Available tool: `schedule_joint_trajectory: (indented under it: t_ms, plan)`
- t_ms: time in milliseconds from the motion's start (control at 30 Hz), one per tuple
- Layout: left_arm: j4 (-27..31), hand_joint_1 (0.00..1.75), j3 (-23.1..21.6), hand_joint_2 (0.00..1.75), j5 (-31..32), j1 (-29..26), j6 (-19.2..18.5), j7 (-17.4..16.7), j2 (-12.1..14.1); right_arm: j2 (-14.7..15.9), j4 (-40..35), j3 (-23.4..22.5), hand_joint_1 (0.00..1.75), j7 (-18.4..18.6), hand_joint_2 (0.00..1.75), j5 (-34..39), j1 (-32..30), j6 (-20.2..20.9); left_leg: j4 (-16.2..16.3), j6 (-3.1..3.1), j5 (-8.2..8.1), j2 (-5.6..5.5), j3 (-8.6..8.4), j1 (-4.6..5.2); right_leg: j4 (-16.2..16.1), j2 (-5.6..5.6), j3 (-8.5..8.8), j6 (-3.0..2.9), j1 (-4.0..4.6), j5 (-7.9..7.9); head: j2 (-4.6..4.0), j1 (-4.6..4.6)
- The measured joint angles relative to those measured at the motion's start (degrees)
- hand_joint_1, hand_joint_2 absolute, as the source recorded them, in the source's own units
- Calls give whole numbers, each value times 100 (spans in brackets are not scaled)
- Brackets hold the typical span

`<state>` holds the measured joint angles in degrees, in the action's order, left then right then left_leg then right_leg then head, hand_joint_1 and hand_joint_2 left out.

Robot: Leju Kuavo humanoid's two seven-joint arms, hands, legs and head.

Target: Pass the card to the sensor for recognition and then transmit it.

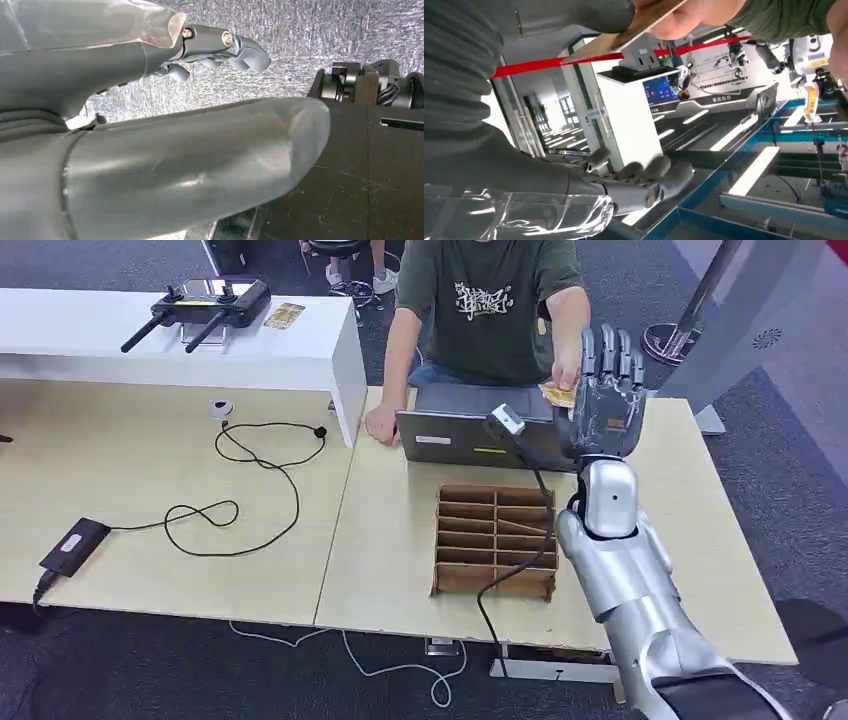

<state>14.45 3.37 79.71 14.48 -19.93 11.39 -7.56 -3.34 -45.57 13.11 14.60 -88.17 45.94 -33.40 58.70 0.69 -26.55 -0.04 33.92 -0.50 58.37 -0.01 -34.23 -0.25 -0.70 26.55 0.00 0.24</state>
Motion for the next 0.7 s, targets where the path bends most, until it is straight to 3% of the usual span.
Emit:
schedule_joint_trajectory:
  t_ms: [700]
  plan:
    - [-2, 0, -74, 0, 2, -88, 133, 68, 0, 0, -168, -142, 175, -129, 175, 0, -39, 221, 0, 0, 0, -1, 1, 0, -1, -1, -1, 0, 0, 0, 0, 2]
